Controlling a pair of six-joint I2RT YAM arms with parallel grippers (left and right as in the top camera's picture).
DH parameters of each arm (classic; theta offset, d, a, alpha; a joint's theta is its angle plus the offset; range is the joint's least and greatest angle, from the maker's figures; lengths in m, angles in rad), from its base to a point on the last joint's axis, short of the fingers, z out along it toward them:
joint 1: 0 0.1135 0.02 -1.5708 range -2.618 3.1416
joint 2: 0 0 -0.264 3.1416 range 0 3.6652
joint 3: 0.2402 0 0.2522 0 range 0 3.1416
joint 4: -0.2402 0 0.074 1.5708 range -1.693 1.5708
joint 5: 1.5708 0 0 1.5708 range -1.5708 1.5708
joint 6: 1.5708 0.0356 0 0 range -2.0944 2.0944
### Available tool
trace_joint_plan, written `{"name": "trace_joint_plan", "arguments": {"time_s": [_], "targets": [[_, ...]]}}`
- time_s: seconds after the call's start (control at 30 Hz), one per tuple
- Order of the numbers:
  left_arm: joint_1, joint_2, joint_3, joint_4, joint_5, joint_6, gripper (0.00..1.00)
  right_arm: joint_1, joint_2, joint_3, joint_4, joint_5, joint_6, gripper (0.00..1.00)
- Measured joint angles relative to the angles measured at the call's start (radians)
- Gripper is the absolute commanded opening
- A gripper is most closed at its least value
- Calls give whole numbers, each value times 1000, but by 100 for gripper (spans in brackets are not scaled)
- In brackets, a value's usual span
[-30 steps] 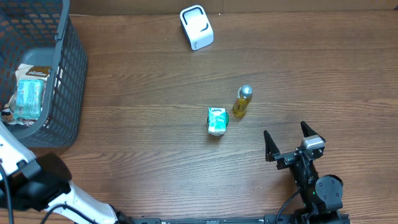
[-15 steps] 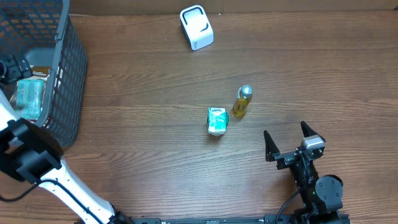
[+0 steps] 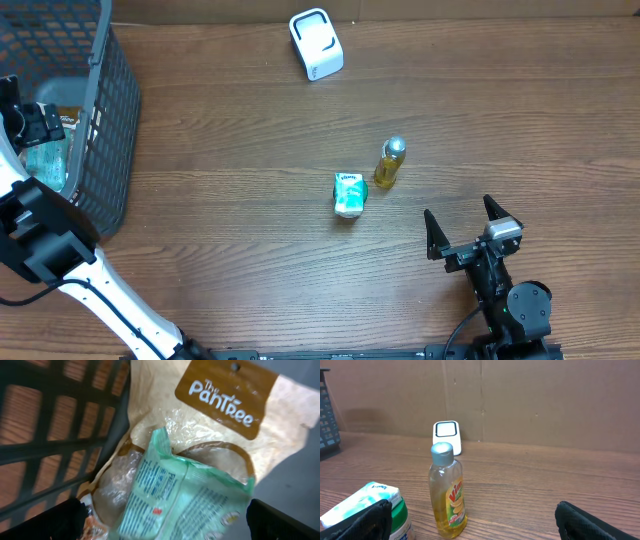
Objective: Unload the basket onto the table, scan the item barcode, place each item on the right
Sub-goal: 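Lower the left gripper into the basket and grasp the teal wipes pack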
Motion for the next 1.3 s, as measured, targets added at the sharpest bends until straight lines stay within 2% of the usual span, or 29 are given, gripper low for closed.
{"name": "trace_joint_plan", "arguments": {"time_s": [0.27,0.53,0.63,0.73,0.87,1.3], "targets": [[0,17,-179,139,5,43,100,0,0,0,0,0,0,100],[6,-9,-265,229,26,55,98,0,0,0,0,0,0,100],[13,-10,-268,221,60,61,87,0,0,0,0,0,0,100],[19,-10,-269,203,94,70,68,0,0,0,0,0,0,100],[19,-12,-272,187,116,74,63,0,0,0,0,0,0,100],[25,-16,-268,151,172,76,25,0,0,0,-1,0,0,100]]}}
